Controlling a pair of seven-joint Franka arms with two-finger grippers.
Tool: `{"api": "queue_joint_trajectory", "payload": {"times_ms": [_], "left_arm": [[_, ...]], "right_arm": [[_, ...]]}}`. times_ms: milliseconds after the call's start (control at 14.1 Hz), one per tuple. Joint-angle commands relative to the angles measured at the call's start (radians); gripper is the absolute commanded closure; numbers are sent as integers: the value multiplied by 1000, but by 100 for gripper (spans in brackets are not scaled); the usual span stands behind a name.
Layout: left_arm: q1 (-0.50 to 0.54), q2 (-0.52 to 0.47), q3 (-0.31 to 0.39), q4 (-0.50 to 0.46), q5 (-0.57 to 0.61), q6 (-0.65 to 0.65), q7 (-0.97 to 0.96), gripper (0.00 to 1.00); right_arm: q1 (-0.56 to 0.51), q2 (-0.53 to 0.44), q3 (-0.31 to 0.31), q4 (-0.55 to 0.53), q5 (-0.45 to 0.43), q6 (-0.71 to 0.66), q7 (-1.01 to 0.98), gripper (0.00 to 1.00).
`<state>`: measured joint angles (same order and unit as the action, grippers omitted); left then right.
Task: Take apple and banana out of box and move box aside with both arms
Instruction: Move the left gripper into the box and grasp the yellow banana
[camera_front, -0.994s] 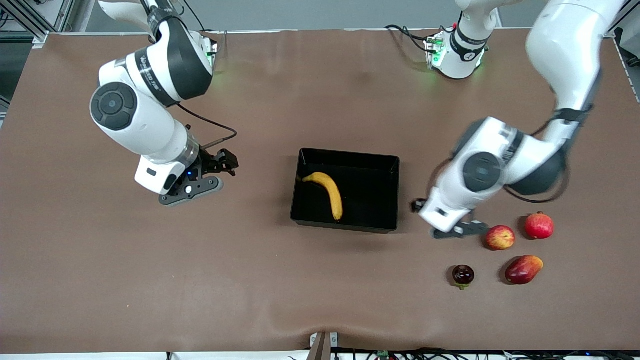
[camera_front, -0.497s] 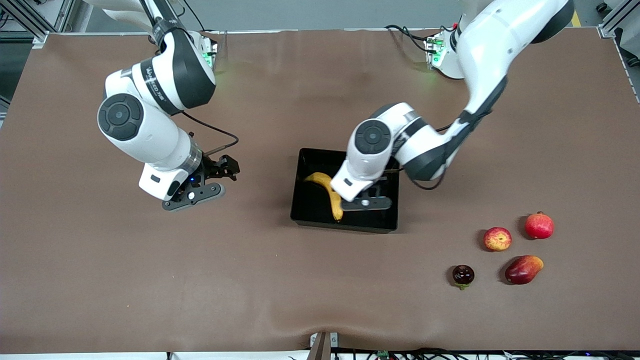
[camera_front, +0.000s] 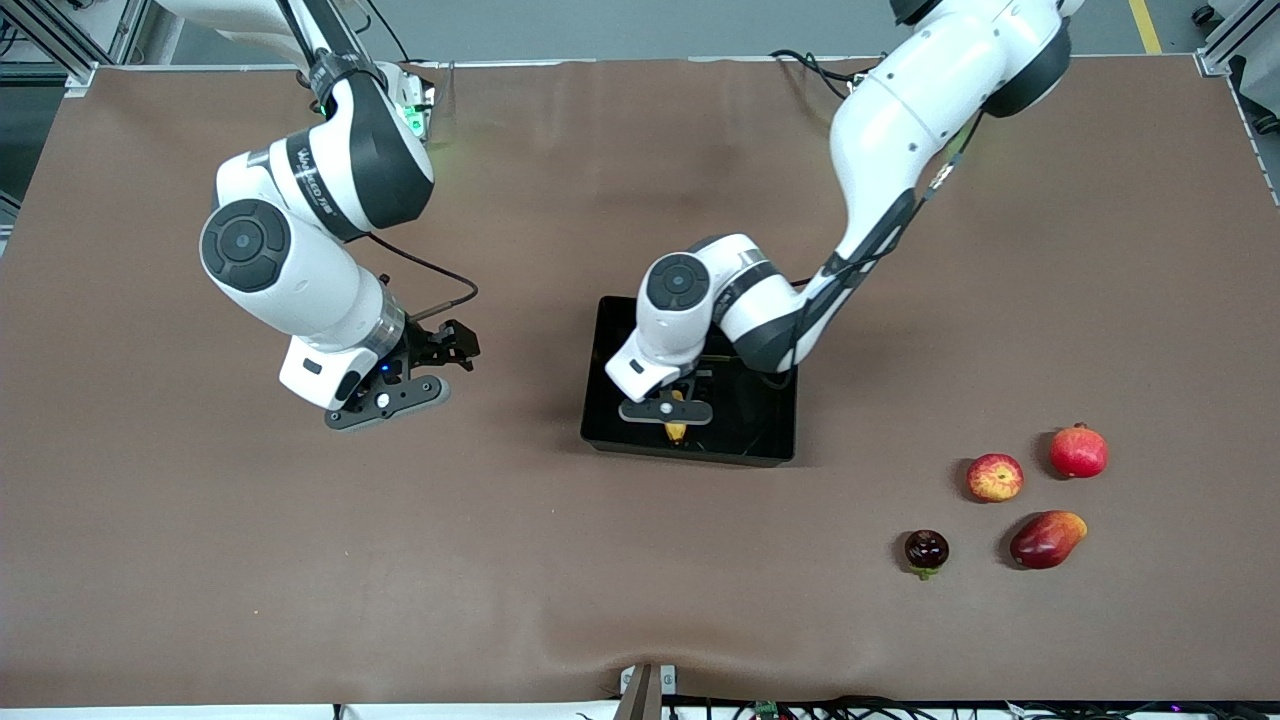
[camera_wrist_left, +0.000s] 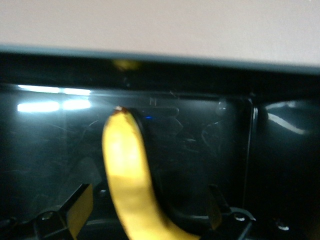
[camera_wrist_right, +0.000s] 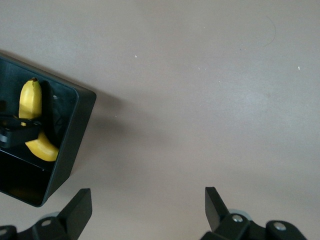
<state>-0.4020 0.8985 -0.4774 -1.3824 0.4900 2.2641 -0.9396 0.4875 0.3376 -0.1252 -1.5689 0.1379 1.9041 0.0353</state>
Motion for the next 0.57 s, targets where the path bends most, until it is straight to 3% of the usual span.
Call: {"api": "queue_joint_trajectory", "payload": {"times_ms": [0,213,284,426,497], "left_arm": [[-31,68,11,69,1,28,-10,0],[-46,89,29,68,1,46,-8,0],[-58,89,40,65,1,49,-7,8],[-77,97,65,63,1,49,-10,42],[-75,97,69,63,1,49,-8,53]], "right_arm": [[2,12,1,3,11,9,15,0],[-1,17,-1,3,12,29,15,0],[-1,18,-1,3,12,29,15,0],[0,20,-1,3,12,29,15,0],[0,20,1,3,12,30,15,0]]}}
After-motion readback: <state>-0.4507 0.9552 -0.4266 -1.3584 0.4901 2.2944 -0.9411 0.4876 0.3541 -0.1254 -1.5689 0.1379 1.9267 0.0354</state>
